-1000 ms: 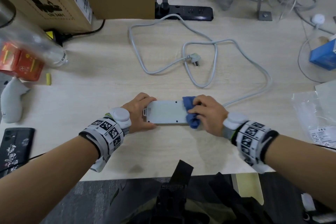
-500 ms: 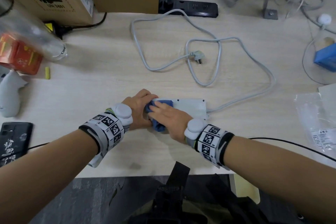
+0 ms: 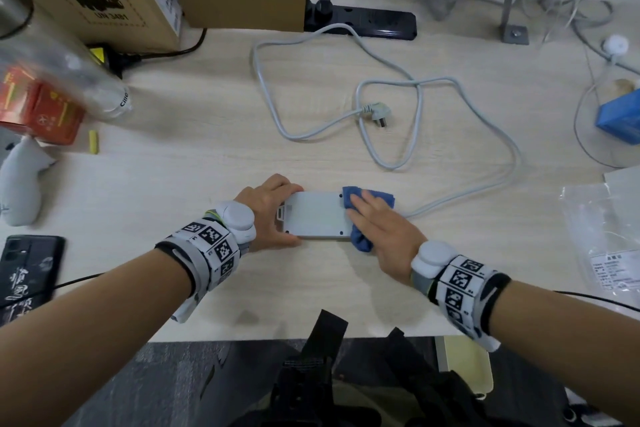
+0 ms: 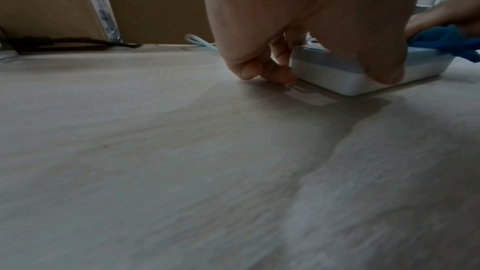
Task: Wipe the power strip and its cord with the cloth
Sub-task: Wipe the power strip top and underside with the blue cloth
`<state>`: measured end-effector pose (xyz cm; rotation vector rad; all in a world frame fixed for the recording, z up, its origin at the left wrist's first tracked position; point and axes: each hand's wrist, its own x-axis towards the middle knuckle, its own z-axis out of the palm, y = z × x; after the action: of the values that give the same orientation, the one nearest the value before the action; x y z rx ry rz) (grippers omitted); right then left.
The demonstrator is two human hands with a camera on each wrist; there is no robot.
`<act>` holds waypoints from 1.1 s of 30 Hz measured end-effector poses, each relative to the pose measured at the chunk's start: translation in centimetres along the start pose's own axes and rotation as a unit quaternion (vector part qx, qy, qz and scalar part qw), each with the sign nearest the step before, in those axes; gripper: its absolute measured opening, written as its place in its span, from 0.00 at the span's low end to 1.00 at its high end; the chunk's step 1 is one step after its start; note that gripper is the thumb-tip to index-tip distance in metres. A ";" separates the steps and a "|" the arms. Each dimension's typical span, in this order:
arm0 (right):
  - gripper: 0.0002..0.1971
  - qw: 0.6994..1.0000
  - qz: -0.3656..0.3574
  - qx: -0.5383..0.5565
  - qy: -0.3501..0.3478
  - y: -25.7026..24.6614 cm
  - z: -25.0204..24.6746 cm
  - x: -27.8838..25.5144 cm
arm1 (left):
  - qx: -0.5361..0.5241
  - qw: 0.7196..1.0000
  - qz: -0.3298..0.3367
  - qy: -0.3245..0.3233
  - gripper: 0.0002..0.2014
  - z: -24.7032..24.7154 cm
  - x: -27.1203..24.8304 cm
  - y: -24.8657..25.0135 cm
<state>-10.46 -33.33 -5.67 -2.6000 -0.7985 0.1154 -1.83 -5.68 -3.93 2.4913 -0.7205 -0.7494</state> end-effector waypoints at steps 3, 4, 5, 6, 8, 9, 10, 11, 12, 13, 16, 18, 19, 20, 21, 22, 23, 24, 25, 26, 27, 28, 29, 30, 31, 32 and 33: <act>0.31 1.000 -0.028 0.001 -0.007 -3.0 1.7 3.6 | -0.018 0.999 0.017 0.030 0.40 0.3 -0.1 0.0; 0.28 0.999 -0.033 0.001 -0.014 -4.0 2.1 4.9 | -0.029 0.998 0.026 0.042 0.37 0.3 -0.1 0.0; 0.26 0.999 -0.038 0.002 -0.019 -4.9 2.4 6.1 | -0.040 0.997 0.032 0.052 0.34 0.4 -0.2 0.0; 0.25 0.999 -0.040 0.002 -0.028 -5.7 2.7 7.0 | -0.051 0.996 0.036 0.059 0.32 0.4 -0.2 0.1; 0.26 0.998 -0.044 0.000 -0.045 -6.2 2.8 7.5 | -0.062 0.995 0.036 0.064 0.29 0.4 -0.1 0.1; 0.26 0.997 -0.053 -0.007 -0.050 -5.8 2.8 7.2 | -0.066 0.995 0.034 0.065 0.29 0.5 -0.2 0.2; 0.27 0.996 -0.062 -0.012 -0.065 -5.0 2.5 6.7 | -0.070 0.995 0.029 0.063 0.30 0.5 -0.2 0.2; 0.27 0.994 -0.070 -0.015 -0.077 -3.9 2.2 6.0 | -0.069 0.996 0.020 0.057 0.32 0.4 -0.2 0.2; 0.27 0.993 -0.073 -0.016 -0.089 -2.6 1.6 5.1 | -0.063 0.997 0.010 0.044 0.35 0.3 -0.1 0.1; 0.26 0.994 -0.069 -0.013 -0.090 -1.2 1.0 4.0 | -0.055 0.998 -0.001 0.029 0.38 0.1 0.0 0.0; 0.18 0.998 -0.035 -0.006 -0.043 2.2 -1.8 -0.3 | -0.047 0.999 -0.013 0.005 0.41 -0.3 0.1 -0.1; 0.19 1.000 -0.006 -0.005 -0.014 3.0 -3.0 -2.3 | -0.051 0.999 -0.013 0.007 0.41 -0.3 0.0 -0.1; 0.18 1.000 0.002 -0.006 0.000 3.2 -2.9 -2.7 | -0.050 0.999 -0.014 0.009 0.41 -0.3 0.0 0.0; 0.19 1.000 0.013 -0.007 0.005 3.1 -2.6 -2.7 | -0.051 0.999 -0.015 0.010 0.41 -0.2 0.0 0.0; 0.21 1.000 0.023 -0.010 0.009 3.0 -2.0 -2.6 | -0.053 0.998 -0.017 0.011 0.41 -0.2 0.0 0.0; 0.22 0.999 0.040 -0.009 0.010 2.6 -1.6 -2.3 | -0.055 0.998 -0.017 0.013 0.41 -0.2 0.0 0.0; 0.22 0.998 0.055 -0.010 0.015 2.2 -1.3 -2.2 | -0.056 0.998 -0.015 0.015 0.41 -0.2 0.0 0.1; 0.23 0.998 0.064 -0.008 0.020 1.9 -1.2 -2.0 | -0.057 0.998 -0.015 0.015 0.41 -0.2 0.0 0.1; 0.23 0.997 0.068 -0.007 0.025 1.7 -1.0 -2.0 | -0.058 0.998 -0.016 0.014 0.41 -0.2 0.0 0.1; 0.23 0.997 0.072 -0.010 0.023 1.5 -0.9 -1.9 | -0.058 0.998 -0.016 0.013 0.42 -0.2 0.1 0.1; 0.24 0.997 0.074 -0.015 0.018 1.3 -0.8 -1.9 | -0.060 0.998 -0.017 0.013 0.42 -0.3 0.2 0.1; 0.24 0.997 0.075 -0.019 0.009 1.0 -0.8 -1.8 | -0.063 0.998 -0.017 0.013 0.42 -0.2 0.3 0.0; 0.24 0.997 0.074 -0.021 0.001 1.0 -0.6 -1.7 | -0.066 0.998 -0.016 0.014 0.42 -0.3 0.3 0.1; 0.24 0.997 0.074 -0.021 -0.005 0.9 -0.6 -1.6 | -0.067 0.998 -0.014 0.015 0.42 -0.4 0.4 0.1; 0.24 0.997 0.074 -0.017 -0.010 0.7 -0.5 -1.5 | -0.067 0.998 -0.013 0.016 0.42 -0.4 0.4 0.1; 0.24 0.997 0.073 -0.009 -0.010 0.4 -0.5 -1.2 | -0.066 0.998 -0.013 0.017 0.42 -0.4 0.4 0.1; 0.24 0.998 0.066 -0.002 -0.005 0.1 -0.3 -0.9 | -0.067 0.998 -0.014 0.018 0.41 -0.4 0.4 0.0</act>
<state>-11.11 -34.04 -5.45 -2.6573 -0.6292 0.1644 -1.33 -5.86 -3.77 2.3919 -0.6041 -0.7346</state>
